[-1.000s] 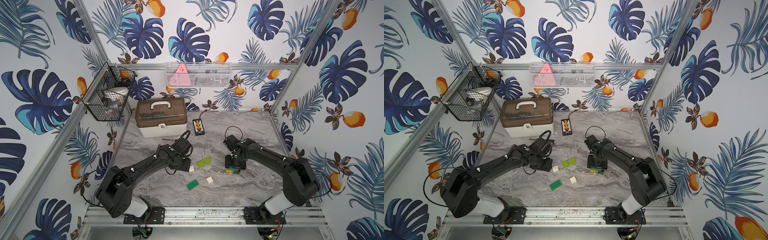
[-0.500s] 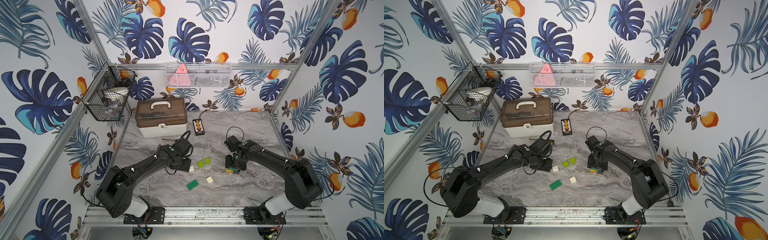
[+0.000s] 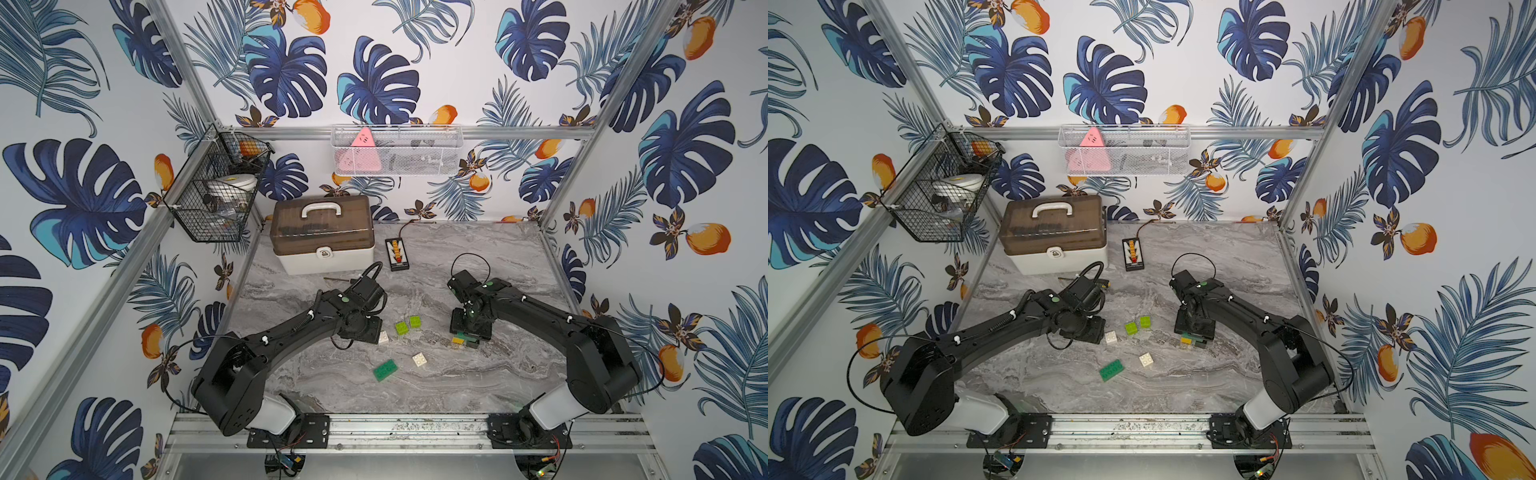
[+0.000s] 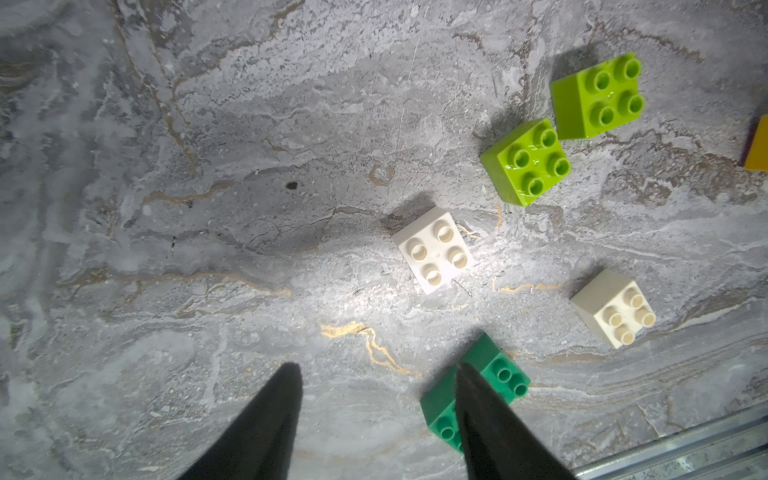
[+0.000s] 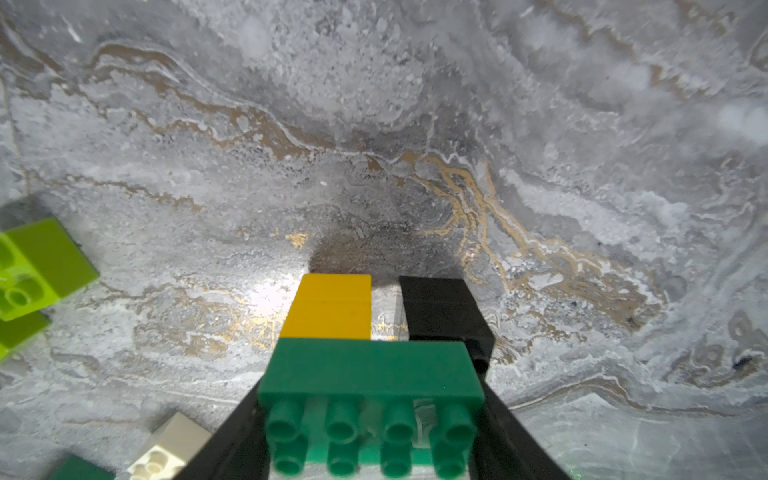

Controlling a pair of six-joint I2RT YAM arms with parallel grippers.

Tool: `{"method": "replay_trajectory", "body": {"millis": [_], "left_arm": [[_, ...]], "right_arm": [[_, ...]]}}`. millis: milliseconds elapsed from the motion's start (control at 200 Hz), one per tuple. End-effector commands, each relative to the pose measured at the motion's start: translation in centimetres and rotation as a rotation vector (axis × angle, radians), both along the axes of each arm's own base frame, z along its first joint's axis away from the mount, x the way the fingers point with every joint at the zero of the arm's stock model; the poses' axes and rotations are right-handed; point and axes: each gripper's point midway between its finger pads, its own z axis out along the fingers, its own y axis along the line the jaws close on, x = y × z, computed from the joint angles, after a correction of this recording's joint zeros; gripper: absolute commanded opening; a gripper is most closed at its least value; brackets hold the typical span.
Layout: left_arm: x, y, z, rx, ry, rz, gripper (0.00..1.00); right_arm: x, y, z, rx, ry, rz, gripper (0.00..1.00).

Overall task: Assemble a giraffe with lego
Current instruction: Assemble the lego brick with the lego brick.

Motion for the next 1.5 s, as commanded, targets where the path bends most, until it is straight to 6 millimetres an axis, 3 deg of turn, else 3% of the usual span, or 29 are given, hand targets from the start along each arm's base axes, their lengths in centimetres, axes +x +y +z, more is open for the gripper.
{"method": "replay_trajectory", "body": {"millis": [0, 620, 1191, 1491], "left_arm": [[0.1, 0.2, 0.1, 0.015, -0.013, -0.017, 0.64], [0.1, -0.2, 0.0, 0.017, -0.015, -0.036, 0.64], [0.0, -0.4, -0.3, 0.023, -0.015, -0.043, 0.64], [0.0, -0.4, -0.2, 0.026, -0.016, -0.046, 0.64]], "right_arm": [[-1.0, -0.4, -0.6, -0.017, 0.057, -0.022, 0.49], [-0.7, 1.1, -0.5, 0.065, 0.057, -0.045, 0.48], [0.2, 1.4, 0.1, 0.078, 0.031, -0.034, 0.47], [-0.3, 0.5, -0.3, 0.044, 0.032, -0.069, 0.47]]}}
